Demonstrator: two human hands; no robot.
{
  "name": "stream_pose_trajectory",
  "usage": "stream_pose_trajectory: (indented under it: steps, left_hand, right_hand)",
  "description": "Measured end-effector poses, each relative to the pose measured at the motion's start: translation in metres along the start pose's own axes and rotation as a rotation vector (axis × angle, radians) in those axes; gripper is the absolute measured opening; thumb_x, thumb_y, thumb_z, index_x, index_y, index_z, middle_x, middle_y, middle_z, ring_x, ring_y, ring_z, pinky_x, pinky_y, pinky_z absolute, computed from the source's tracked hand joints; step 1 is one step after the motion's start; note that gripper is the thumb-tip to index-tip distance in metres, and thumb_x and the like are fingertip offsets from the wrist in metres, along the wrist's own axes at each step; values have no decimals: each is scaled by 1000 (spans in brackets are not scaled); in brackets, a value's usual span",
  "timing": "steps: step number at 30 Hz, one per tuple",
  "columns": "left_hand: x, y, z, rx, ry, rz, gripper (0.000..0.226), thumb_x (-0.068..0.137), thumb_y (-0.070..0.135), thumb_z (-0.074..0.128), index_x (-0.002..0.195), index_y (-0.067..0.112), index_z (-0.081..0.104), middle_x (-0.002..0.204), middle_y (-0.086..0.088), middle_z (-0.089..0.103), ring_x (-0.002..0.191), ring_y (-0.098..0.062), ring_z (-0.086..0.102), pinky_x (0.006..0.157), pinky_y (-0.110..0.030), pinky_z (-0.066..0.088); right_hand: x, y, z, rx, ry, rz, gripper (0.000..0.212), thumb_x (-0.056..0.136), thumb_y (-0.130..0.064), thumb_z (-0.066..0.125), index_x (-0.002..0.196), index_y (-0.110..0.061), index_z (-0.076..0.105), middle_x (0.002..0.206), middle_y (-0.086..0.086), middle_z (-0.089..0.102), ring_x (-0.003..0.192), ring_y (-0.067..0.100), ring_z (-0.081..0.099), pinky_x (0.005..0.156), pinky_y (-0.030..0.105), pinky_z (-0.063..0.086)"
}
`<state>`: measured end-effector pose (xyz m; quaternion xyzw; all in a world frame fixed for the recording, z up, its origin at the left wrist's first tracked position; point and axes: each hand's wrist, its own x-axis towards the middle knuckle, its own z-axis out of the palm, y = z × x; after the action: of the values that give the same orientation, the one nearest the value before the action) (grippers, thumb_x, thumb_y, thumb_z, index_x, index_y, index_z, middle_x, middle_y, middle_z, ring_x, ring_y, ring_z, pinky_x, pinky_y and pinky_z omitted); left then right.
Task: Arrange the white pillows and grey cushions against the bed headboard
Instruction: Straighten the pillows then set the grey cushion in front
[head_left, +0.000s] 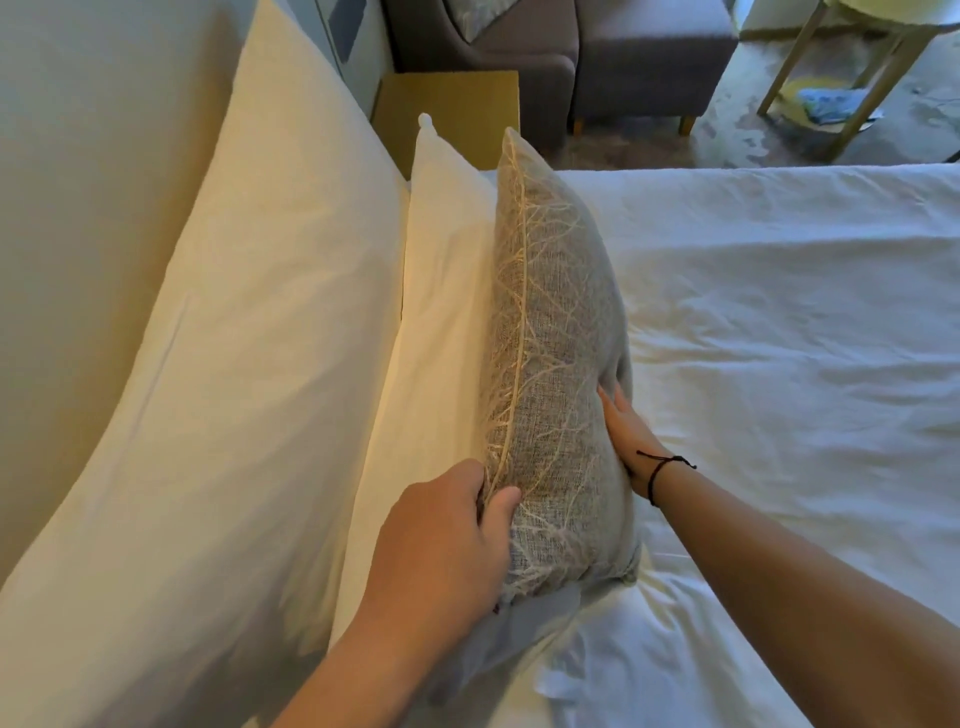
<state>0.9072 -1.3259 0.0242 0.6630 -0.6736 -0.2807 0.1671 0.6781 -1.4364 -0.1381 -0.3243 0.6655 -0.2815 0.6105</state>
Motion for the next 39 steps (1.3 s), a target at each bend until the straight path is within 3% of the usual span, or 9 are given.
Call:
stream_pose_trajectory:
  steps: [4, 14, 17, 19, 22, 25, 29, 33, 39]
  left_hand:
    - [-6, -7, -25, -6, 39, 43, 46, 93, 48, 56, 60, 28, 31, 69, 30, 52, 56, -3, 47, 56, -15, 37]
    - [9, -23, -10, -71, 66, -61, 46, 86, 60, 60, 64, 24, 41, 54, 11, 47, 52, -7, 42, 49, -24, 31]
    - [-14, -28, -5, -186, 155, -123, 37, 84, 73, 49, 90, 37, 57, 89, 27, 58, 92, 0, 56, 77, -24, 45]
    - [-42, -41, 0, -105, 152, -214, 51, 80, 76, 48, 117, 41, 49, 118, 32, 47, 120, -9, 46, 94, -31, 41]
    - [-88, -67, 10, 108, 30, -404, 90, 74, 65, 70, 145, 28, 31, 143, 8, 43, 132, -22, 42, 99, -40, 43]
    - [-121, -82, 12, -27, -37, -580, 69, 69, 63, 74, 127, 34, 50, 116, 7, 64, 109, -20, 63, 81, -37, 52]
    - [-139, -81, 8, 105, -35, -456, 31, 81, 54, 69, 80, 23, 65, 80, 3, 71, 86, -18, 69, 68, -36, 53]
    - [-145, -79, 0, 234, -136, -370, 27, 84, 49, 66, 79, 22, 64, 84, 1, 72, 85, -19, 67, 66, -33, 48]
    - [-147, -82, -13, 236, -204, -361, 30, 83, 49, 66, 79, 20, 66, 78, 2, 67, 78, -16, 64, 62, -32, 45]
  right_hand:
    - [9, -14, 26, 42, -69, 9, 97, 67, -86, 53, 150, -50, 16, 147, -1, 46, 123, 25, 54, 105, 56, 43]
    - [5, -23, 17, -60, -81, -21, 108, 60, -92, 51, 151, -43, 21, 158, -3, 31, 134, 28, 43, 111, 56, 35]
    - [-13, -28, 11, -69, -37, -3, 102, 69, -89, 47, 153, -43, 10, 151, -3, 41, 132, 28, 46, 112, 54, 34]
    - [-27, -27, 12, -55, 11, -21, 88, 81, -83, 38, 153, -41, 11, 157, -5, 31, 139, 27, 36, 115, 52, 29]
    - [-54, -25, 22, -68, 83, -71, 70, 95, -68, 24, 155, -35, 11, 162, -6, 19, 146, 23, 24, 119, 50, 21]
    - [-94, -34, 33, -42, 66, -160, 78, 89, -75, 24, 154, -34, 17, 160, -5, 25, 144, 22, 28, 117, 51, 25]
    - [-150, -46, 55, -121, 100, -249, 106, 70, -87, 47, 154, -37, 6, 160, -1, 23, 146, 22, 24, 116, 50, 27]
    - [-176, -48, 70, -275, 78, -271, 118, 60, -89, 55, 150, -45, -6, 164, 6, -1, 150, 23, -1, 116, 54, 15]
    - [-181, -49, 77, -346, 79, -233, 119, 59, -89, 55, 150, -46, -9, 164, 9, -7, 150, 28, 0, 115, 62, 16]
